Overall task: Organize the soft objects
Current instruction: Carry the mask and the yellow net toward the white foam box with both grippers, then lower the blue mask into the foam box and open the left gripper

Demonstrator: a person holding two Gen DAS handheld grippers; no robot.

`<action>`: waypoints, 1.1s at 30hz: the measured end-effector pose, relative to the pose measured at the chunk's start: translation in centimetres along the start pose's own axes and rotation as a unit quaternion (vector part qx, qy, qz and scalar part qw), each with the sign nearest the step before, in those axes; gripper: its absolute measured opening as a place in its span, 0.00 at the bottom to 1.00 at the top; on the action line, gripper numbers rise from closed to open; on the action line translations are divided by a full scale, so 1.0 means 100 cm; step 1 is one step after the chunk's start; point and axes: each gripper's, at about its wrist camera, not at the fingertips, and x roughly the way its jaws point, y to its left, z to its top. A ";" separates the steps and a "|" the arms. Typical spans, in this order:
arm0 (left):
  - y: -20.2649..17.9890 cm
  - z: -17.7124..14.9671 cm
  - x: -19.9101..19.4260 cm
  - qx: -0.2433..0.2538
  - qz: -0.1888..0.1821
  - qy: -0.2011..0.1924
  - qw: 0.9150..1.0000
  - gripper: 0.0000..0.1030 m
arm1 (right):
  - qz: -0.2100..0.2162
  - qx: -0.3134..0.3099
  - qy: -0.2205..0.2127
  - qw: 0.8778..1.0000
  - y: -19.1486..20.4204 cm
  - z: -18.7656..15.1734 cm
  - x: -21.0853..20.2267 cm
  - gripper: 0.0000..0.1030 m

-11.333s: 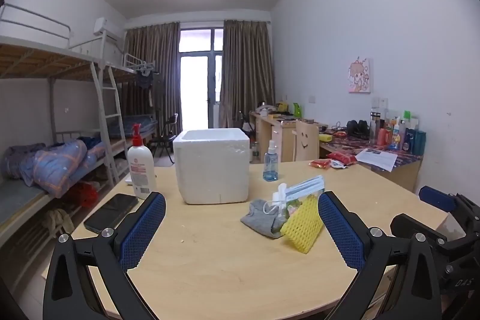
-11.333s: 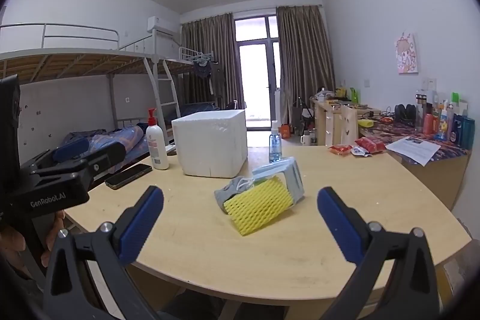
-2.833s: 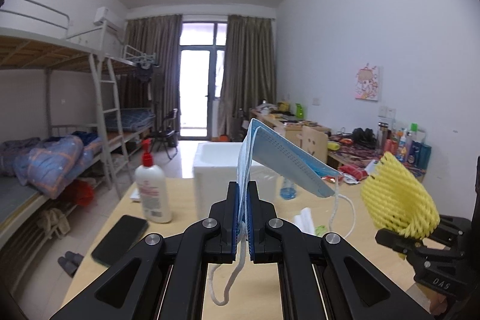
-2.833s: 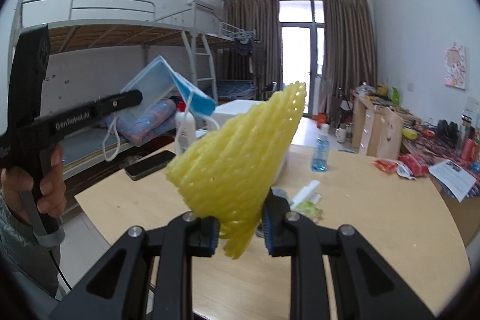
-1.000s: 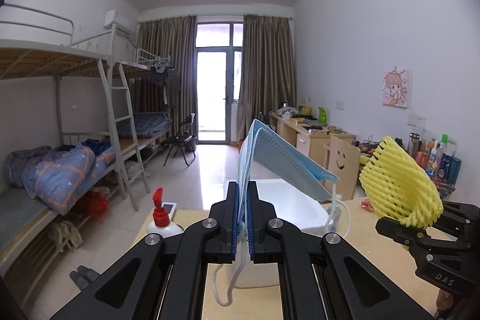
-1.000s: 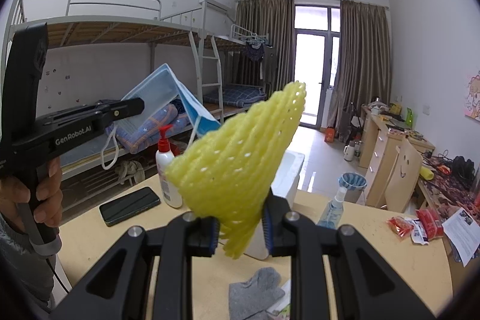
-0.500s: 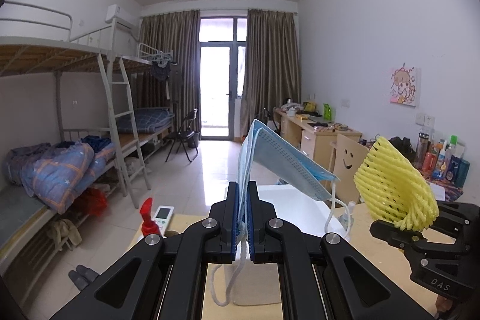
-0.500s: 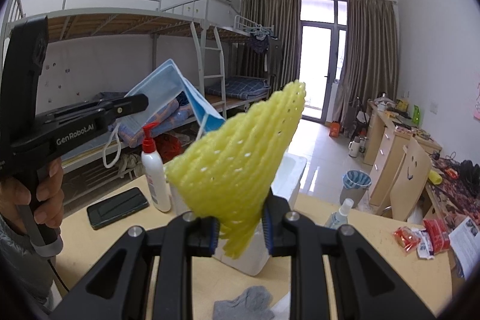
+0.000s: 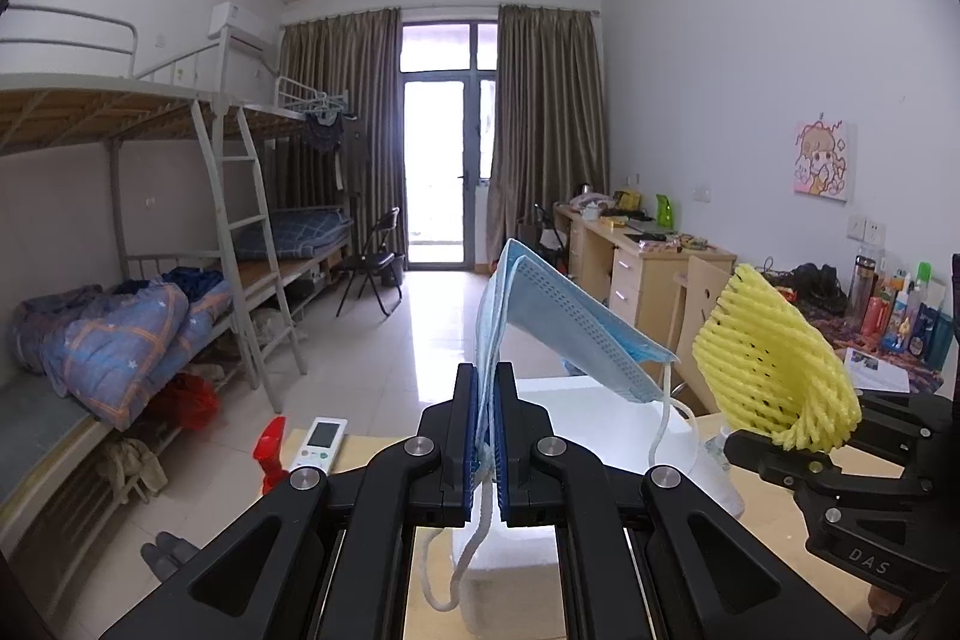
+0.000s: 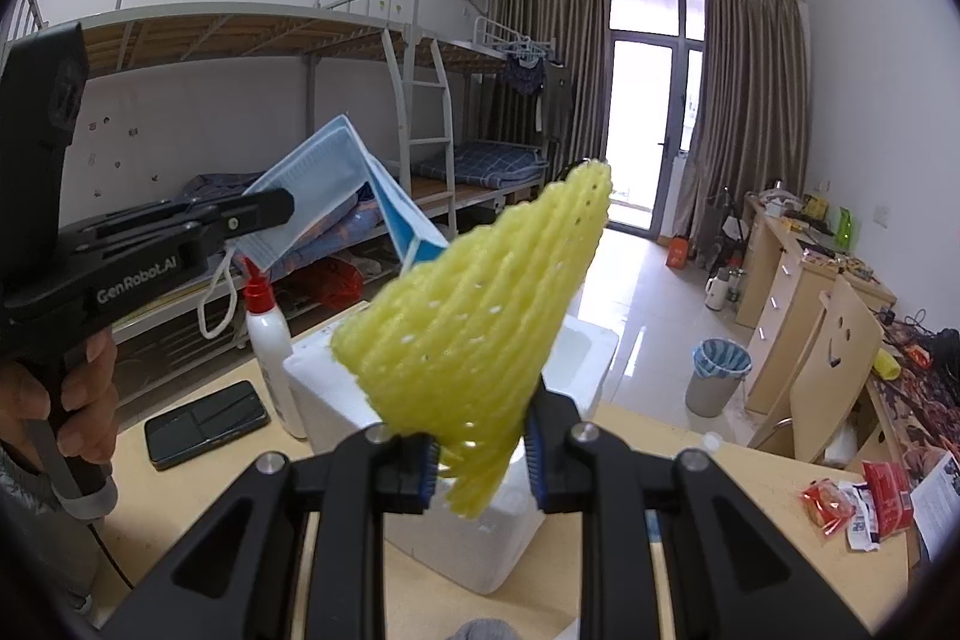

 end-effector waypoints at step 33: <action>-0.039 0.004 0.056 0.019 -0.037 0.055 0.998 0.05 | -0.059 0.017 0.019 0.998 -0.021 0.004 -0.019 0.26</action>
